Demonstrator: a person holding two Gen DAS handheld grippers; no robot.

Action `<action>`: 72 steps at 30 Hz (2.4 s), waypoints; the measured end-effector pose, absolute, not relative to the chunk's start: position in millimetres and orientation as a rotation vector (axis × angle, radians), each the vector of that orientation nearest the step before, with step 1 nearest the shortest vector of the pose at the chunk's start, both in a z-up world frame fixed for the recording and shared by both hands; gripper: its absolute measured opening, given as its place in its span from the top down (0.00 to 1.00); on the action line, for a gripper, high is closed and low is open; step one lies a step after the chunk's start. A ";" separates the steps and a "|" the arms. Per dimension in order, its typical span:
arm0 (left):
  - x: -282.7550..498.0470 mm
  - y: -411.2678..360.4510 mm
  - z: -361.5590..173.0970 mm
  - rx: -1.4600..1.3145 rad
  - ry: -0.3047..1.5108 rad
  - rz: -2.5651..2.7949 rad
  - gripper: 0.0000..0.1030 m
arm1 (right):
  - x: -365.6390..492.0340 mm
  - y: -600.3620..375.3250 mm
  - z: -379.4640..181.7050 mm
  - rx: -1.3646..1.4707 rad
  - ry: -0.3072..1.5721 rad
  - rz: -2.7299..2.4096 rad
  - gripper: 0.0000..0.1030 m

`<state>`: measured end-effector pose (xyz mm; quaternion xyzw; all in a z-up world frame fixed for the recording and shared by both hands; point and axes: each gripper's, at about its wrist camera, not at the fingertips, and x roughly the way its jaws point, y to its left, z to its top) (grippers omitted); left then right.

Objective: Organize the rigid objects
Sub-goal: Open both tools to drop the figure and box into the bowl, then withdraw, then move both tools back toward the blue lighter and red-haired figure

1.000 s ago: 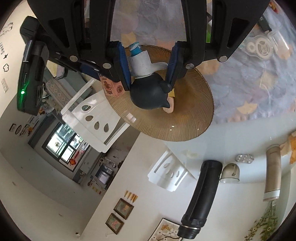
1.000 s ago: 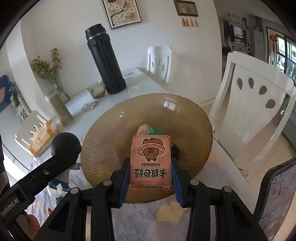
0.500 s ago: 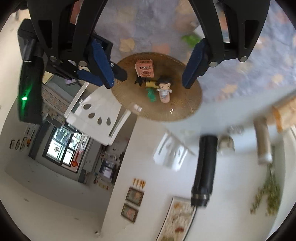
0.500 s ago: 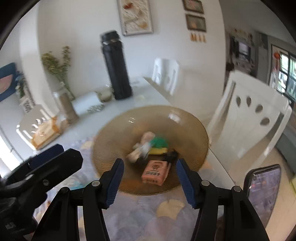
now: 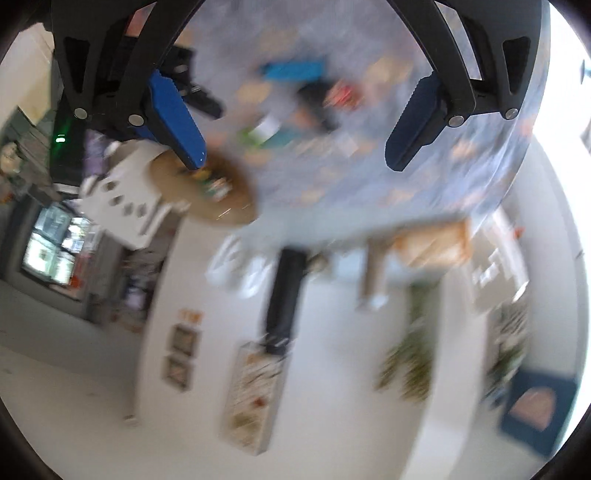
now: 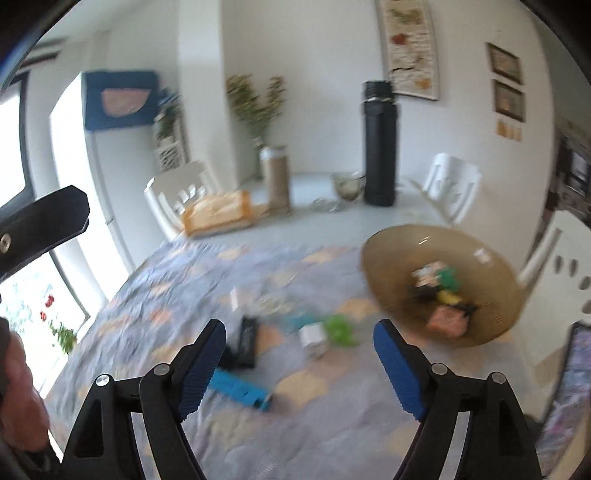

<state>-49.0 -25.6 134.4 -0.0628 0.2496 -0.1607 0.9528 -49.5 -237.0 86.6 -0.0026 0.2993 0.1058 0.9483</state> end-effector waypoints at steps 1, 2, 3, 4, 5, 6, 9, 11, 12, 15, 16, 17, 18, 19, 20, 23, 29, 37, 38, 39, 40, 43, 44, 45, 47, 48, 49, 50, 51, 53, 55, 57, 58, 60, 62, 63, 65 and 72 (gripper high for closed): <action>-46.4 -18.9 118.6 -0.129 0.534 -0.282 0.05 | -48.2 -234.0 74.7 -0.010 0.622 0.222 0.21; -43.9 -11.8 103.1 -0.137 0.564 -0.248 0.05 | -46.0 -230.4 58.8 -0.007 0.639 0.237 0.21; -40.1 -3.7 82.1 -0.152 0.605 -0.221 0.05 | -44.5 -229.0 49.1 -0.001 0.654 0.245 0.21; -37.5 -0.3 71.4 -0.161 0.626 -0.210 0.05 | -42.3 -228.0 38.4 0.005 0.674 0.248 0.21; -33.2 3.4 54.4 -0.178 0.658 -0.197 0.05 | -39.5 -227.4 27.6 0.013 0.696 0.249 0.21; -29.5 4.5 44.6 -0.187 0.674 -0.194 0.05 | -37.2 -229.5 21.8 0.024 0.710 0.252 0.21; -21.4 3.0 17.9 -0.208 0.720 -0.173 0.05 | -30.2 -237.2 16.3 0.055 0.739 0.248 0.21; -19.2 2.6 14.7 -0.201 0.738 -0.175 0.05 | -27.6 -242.2 14.0 0.084 0.749 0.261 0.21; -21.6 2.7 15.7 -0.199 0.723 -0.176 0.05 | -26.2 -244.2 13.6 0.096 0.756 0.265 0.21; -19.7 4.1 10.7 -0.210 0.748 -0.174 0.05 | -21.3 -251.2 10.8 0.144 0.780 0.274 0.21; -19.7 5.4 10.0 -0.212 0.751 -0.176 0.05 | -19.3 -253.1 10.0 0.158 0.786 0.279 0.21; -19.8 5.6 10.2 -0.212 0.748 -0.175 0.05 | -18.1 -254.5 9.3 0.171 0.791 0.285 0.21; -20.8 5.5 10.8 -0.211 0.745 -0.175 0.05 | -17.2 -255.9 8.5 0.183 0.797 0.292 0.21; -21.4 4.6 11.0 -0.209 0.743 -0.176 0.05 | -17.0 -256.6 8.2 0.191 0.801 0.297 0.21; -21.4 3.8 11.0 -0.206 0.744 -0.177 0.05 | -16.5 -257.0 7.9 0.196 0.804 0.299 0.21; -21.5 2.4 9.8 -0.197 0.752 -0.179 0.05 | -15.4 -255.9 7.4 0.194 0.809 0.304 0.21; -20.5 2.0 10.0 -0.196 0.754 -0.182 0.05 | -16.5 -250.8 8.0 0.166 0.810 0.303 0.21; -20.5 0.4 10.6 -0.192 0.752 -0.187 0.05 | -14.7 -251.7 6.4 0.165 0.818 0.301 0.21; -20.5 0.7 10.8 -0.192 0.752 -0.188 0.05 | -14.2 -252.1 6.2 0.168 0.819 0.301 0.21; -20.7 0.3 10.8 -0.191 0.751 -0.189 0.05 | -14.0 -252.3 6.0 0.169 0.820 0.301 0.21; -21.0 -0.1 10.9 -0.190 0.750 -0.191 0.05 | -13.6 -252.6 5.9 0.170 0.822 0.300 0.21; -21.6 -0.5 11.0 -0.189 0.749 -0.195 0.05 | -12.5 -252.6 4.8 0.174 0.828 0.298 0.21; -21.7 -0.6 11.0 -0.189 0.749 -0.196 0.05 | -12.1 -253.1 4.6 0.174 0.829 0.297 0.21; -21.5 -0.3 11.0 -0.189 0.749 -0.197 0.05 | -12.6 -253.1 4.8 0.175 0.829 0.295 0.21; -21.4 -0.7 10.7 -0.189 0.752 -0.200 0.05 | -12.7 -253.7 4.6 0.175 0.830 0.293 0.21; -21.1 -0.5 10.6 -0.190 0.753 -0.201 0.05 | -12.8 -254.0 4.3 0.175 0.831 0.292 0.21; -20.8 -0.2 10.3 -0.190 0.755 -0.203 0.05 | -12.8 -254.1 4.2 0.175 0.832 0.290 0.21; -20.7 -0.1 10.4 -0.191 0.755 -0.204 0.05 | -12.8 -254.2 4.2 0.176 0.833 0.289 0.21; -20.9 -0.2 10.6 -0.192 0.753 -0.205 0.05 | -12.6 -254.3 4.0 0.177 0.833 0.289 0.21; -21.4 -0.3 10.8 -0.193 0.752 -0.207 0.05 | -12.5 -254.6 4.0 0.177 0.833 0.289 0.21; -21.4 -0.3 10.5 -0.193 0.755 -0.207 0.05 | -11.2 -253.7 3.7 0.178 0.834 0.290 0.21; -20.7 -0.9 10.2 -0.191 0.763 -0.216 0.05 | -11.2 -254.2 3.9 0.179 0.829 0.288 0.21; -19.7 -1.5 9.8 -0.189 0.774 -0.223 0.05 | -11.6 -255.1 4.4 0.184 0.825 0.289 0.21; -17.2 -3.2 9.2 -0.179 0.798 -0.237 0.05 | -12.5 -260.5 5.5 0.206 0.818 0.282 0.21; -14.8 -6.0 8.9 -0.164 0.832 -0.259 0.05 | -10.0 -267.2 4.2 0.231 0.843 0.271 0.21; -11.9 -9.5 9.3 -0.138 0.862 -0.276 0.05 | -6.2 -270.0 1.8 0.244 0.881 0.285 0.21; -5.6 -15.9 11.1 -0.086 0.903 -0.307 0.05 | 1.6 -270.2 -1.4 0.243 0.960 0.338 0.21; 27.1 -24.4 25.4 -0.058 0.890 -0.325 0.06 | 11.3 -217.7 3.9 -0.040 1.050 0.480 0.21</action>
